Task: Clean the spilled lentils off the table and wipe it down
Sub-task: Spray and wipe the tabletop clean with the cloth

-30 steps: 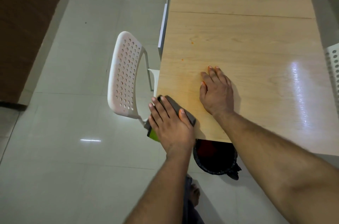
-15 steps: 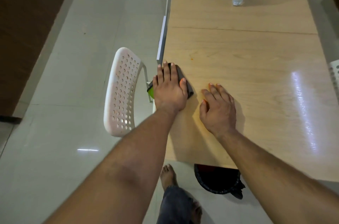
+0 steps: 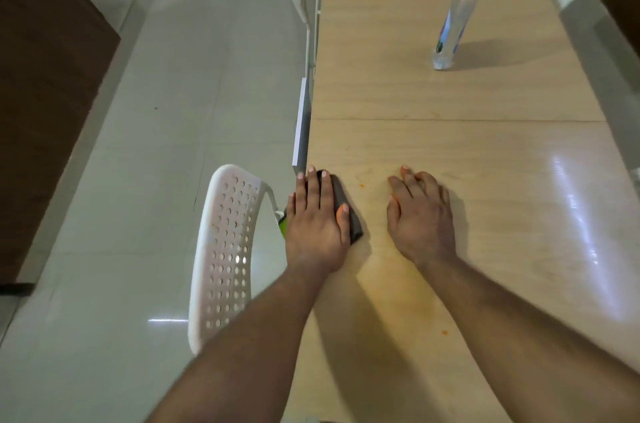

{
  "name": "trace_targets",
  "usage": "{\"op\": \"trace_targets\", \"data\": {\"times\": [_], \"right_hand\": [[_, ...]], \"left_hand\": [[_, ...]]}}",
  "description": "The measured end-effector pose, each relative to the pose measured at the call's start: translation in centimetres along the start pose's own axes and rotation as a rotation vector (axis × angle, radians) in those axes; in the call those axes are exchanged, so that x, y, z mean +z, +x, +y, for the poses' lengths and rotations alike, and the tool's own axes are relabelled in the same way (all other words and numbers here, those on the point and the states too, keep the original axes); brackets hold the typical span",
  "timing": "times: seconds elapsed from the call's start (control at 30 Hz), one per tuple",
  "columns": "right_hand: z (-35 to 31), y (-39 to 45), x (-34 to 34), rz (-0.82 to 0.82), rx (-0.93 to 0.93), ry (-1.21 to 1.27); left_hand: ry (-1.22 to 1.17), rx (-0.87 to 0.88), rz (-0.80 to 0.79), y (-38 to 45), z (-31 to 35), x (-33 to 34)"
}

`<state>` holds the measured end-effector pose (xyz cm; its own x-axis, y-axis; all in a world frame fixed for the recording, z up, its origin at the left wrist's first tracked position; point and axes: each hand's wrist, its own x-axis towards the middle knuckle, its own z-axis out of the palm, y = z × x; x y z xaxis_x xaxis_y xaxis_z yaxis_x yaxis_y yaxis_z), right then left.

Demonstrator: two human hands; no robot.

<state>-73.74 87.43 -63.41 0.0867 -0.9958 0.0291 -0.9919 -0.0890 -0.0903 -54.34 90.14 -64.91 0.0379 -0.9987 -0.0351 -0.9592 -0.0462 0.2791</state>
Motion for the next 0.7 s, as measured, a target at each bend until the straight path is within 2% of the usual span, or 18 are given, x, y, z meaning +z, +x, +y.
{"op": "trace_targets", "data": {"times": [0.2, 0.3, 0.43, 0.53, 0.7], "right_hand": [[0.2, 0.8, 0.7, -0.005, 0.016, 0.004], [0.5, 0.8, 0.8, -0.011, 0.014, 0.017], [0.2, 0.7, 0.0, -0.045, 0.026, 0.017], [0.1, 1.0, -0.2, -0.098, 0.036, 0.011], [0.5, 1.1, 0.5, -0.057, 0.017, -0.010]], "left_hand": [[0.033, -0.024, -0.020, 14.6, 0.9, -0.7], [0.025, 0.001, -0.019, 13.7, 2.7, -0.2], [0.005, 0.206, -0.036, 6.5, 2.3, -0.5], [0.021, 0.192, -0.056, 6.7, 0.1, -1.3], [0.032, 0.035, -0.016, 15.5, -0.3, -1.6]]}}
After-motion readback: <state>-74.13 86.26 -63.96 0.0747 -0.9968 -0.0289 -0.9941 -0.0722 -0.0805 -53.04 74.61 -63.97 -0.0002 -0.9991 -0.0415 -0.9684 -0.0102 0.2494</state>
